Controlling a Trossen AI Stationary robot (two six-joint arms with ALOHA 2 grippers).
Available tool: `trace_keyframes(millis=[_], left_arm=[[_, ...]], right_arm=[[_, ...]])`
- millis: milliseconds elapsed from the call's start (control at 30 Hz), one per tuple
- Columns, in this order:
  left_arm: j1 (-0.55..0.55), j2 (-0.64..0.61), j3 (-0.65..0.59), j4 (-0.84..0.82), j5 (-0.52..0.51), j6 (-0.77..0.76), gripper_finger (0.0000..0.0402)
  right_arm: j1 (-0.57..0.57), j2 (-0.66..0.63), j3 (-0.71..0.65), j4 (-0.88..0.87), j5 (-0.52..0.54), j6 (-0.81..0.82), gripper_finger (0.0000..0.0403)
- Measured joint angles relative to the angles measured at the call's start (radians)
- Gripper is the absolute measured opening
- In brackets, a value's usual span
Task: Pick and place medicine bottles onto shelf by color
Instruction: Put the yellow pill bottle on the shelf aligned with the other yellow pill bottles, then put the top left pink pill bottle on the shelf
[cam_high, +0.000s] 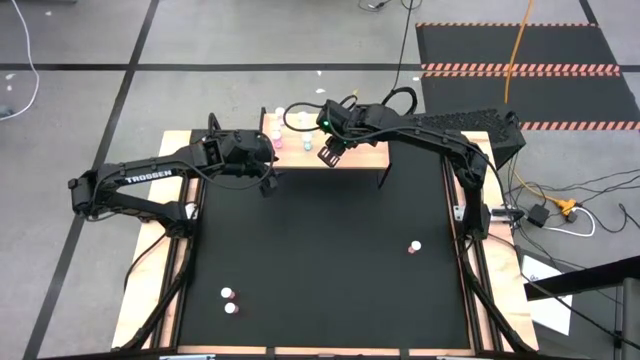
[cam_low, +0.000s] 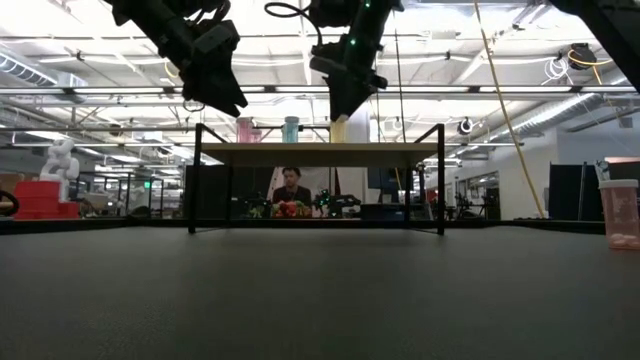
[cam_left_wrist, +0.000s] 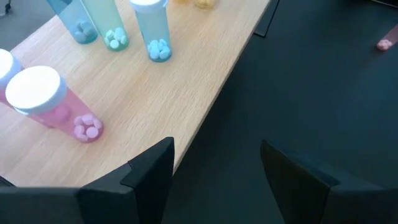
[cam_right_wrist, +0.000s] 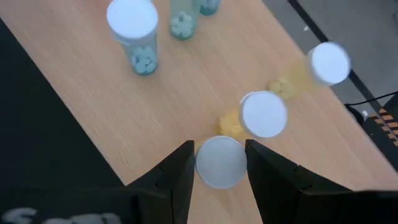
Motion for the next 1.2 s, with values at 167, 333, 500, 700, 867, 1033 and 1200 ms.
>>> trace_keyframes(millis=[167,333,500,700,867,1033,1200], left_arm=[[0.011,0.0,0.0,0.008,0.0,0.0,0.0241],[0.011,-0.006,0.0,0.007,0.0,-0.024,0.0241],[0.011,-0.007,0.001,0.008,0.0,-0.052,0.0241],[0.011,-0.01,0.001,0.008,0.001,-0.104,0.0241],[0.01,-0.079,0.026,-0.067,0.005,-0.142,0.0241],[0.01,-0.186,0.135,-0.276,-0.034,-0.194,0.0241],[-0.015,-0.272,0.185,-0.345,-0.077,-0.296,0.0241]], right_arm=[[0.0,-0.001,-0.002,-0.004,-0.003,0.0,0.0149],[0.0,-0.007,-0.002,-0.003,-0.001,-0.003,0.0164],[0.0,-0.043,-0.002,0.006,0.0,-0.011,0.0179],[0.0,-0.112,-0.002,0.015,0.001,-0.018,0.0189],[0.002,-0.198,-0.002,0.0,0.0,-0.029,0.0187],[0.008,-0.297,-0.002,0.016,-0.037,-0.085,0.018],[0.008,-0.368,-0.013,0.125,-0.284,-0.161,0.0179]])
